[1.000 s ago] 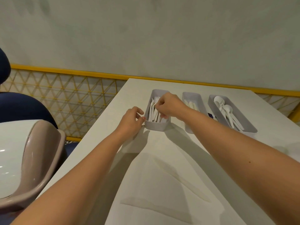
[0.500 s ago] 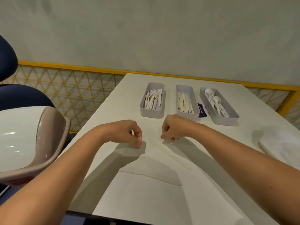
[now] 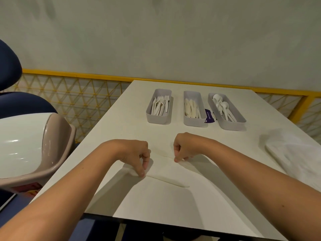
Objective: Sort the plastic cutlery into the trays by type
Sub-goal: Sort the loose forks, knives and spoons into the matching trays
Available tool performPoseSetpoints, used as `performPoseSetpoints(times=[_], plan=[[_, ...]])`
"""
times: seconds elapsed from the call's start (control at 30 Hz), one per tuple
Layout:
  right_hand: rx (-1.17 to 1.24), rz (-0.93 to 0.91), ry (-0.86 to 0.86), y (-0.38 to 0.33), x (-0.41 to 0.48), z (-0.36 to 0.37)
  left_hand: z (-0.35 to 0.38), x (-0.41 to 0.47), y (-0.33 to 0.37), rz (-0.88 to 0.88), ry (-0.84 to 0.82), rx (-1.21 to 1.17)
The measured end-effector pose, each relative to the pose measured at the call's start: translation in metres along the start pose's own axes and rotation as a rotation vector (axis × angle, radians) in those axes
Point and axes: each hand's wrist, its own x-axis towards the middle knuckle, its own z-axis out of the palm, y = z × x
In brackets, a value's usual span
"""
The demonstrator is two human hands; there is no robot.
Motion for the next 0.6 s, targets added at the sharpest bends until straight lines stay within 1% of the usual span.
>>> performPoseSetpoints(times=[0.17,0.27,0.33,0.4,0.5,0.57,0.6], plan=[[0.029,-0.002,-0.018,0.006,-0.002,0.004,0.003,0.005,-0.002,0.0,0.0,0.014],[0.048,-0.028,0.013,0.009,-0.004,0.006,0.002,0.008,-0.002,0.04,0.048,-0.079],[0.076,-0.043,0.031,0.012,-0.006,0.007,0.001,0.012,0.0,0.06,0.133,-0.099],[0.12,-0.054,0.051,0.015,-0.007,0.008,0.0,0.018,0.001,0.08,0.27,-0.126],[0.316,-0.087,0.107,0.02,-0.01,0.007,-0.005,0.026,0.006,0.122,0.453,-0.202],[0.494,-0.082,0.128,0.022,-0.012,0.006,-0.01,0.028,0.01,0.128,0.519,-0.236],[0.611,-0.071,0.111,0.023,-0.014,0.006,-0.013,0.03,0.012,0.135,0.547,-0.256]])
